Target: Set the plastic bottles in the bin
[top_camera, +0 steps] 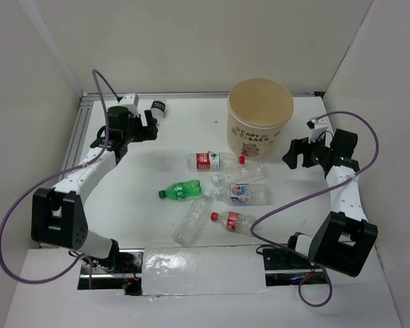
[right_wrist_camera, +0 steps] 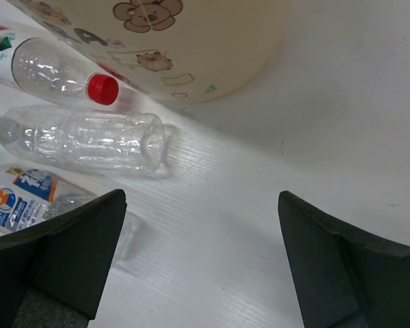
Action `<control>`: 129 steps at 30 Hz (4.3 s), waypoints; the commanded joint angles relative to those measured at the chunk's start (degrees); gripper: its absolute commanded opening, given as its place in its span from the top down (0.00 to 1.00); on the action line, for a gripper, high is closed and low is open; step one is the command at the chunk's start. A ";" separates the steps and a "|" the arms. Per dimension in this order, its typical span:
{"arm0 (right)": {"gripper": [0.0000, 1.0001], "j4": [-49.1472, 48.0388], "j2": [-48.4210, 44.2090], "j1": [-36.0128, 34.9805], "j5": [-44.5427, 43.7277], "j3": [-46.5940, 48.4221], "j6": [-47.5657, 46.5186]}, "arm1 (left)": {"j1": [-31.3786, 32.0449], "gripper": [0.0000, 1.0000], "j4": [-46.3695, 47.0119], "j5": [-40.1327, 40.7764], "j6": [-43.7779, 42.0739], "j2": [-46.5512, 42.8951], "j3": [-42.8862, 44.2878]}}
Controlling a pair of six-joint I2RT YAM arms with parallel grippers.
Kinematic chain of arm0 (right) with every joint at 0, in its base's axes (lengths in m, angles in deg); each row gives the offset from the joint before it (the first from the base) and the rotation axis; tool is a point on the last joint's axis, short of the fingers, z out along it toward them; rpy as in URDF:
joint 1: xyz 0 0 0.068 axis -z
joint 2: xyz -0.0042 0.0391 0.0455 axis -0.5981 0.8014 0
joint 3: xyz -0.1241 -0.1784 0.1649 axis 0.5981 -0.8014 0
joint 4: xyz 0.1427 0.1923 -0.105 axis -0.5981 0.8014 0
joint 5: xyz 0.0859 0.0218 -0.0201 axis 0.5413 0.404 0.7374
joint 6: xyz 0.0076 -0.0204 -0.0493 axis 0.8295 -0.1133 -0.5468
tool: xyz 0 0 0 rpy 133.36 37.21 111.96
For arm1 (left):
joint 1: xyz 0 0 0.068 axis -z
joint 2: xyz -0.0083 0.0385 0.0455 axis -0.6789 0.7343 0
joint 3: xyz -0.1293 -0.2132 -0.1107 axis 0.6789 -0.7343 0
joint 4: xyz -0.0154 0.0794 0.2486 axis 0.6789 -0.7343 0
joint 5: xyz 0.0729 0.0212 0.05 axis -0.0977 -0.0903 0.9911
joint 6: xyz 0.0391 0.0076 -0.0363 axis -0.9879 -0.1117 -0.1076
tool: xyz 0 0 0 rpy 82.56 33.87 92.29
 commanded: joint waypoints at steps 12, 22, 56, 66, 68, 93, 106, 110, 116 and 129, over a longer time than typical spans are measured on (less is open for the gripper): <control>0.24 5.63 6.29 0.28 7.14 4.23 -5.73 | 1.89 0.00 18.59 6.41 -10.56 26.70 15.76; 0.19 7.55 8.22 0.28 6.61 7.30 -5.73 | 2.17 0.00 21.75 16.44 -11.19 44.54 29.03; 0.46 14.32 14.37 -2.35 9.51 12.15 -11.59 | 1.02 1.00 16.56 -2.17 -7.67 35.54 30.47; 0.74 19.15 6.73 -13.07 7.14 5.21 -24.88 | 12.52 1.00 19.03 -24.15 -0.74 15.73 26.13; 0.59 21.62 5.33 -14.30 7.84 4.41 -29.52 | 16.22 1.00 21.40 -25.04 1.10 16.60 27.89; 0.11 18.21 -3.83 -28.53 0.48 -5.44 -48.79 | 30.47 0.00 8.70 -8.18 0.86 30.09 55.76; 0.11 6.86 10.86 -36.19 -7.81 -7.45 -50.82 | 26.87 0.00 -12.49 4.32 0.41 -7.54 3.85; 0.46 10.26 12.18 -38.13 -8.86 -7.98 -53.36 | 26.86 0.00 -15.59 2.30 3.31 -12.12 -5.39; 0.74 29.75 -1.05 -37.34 -0.45 0.00 -57.49 | 26.34 0.00 -16.21 0.10 4.37 -15.20 -11.90; 0.72 8.81 -7.54 -38.65 -7.16 26.36 -27.27 | 26.34 0.00 -16.83 -3.50 -3.01 -4.84 -9.80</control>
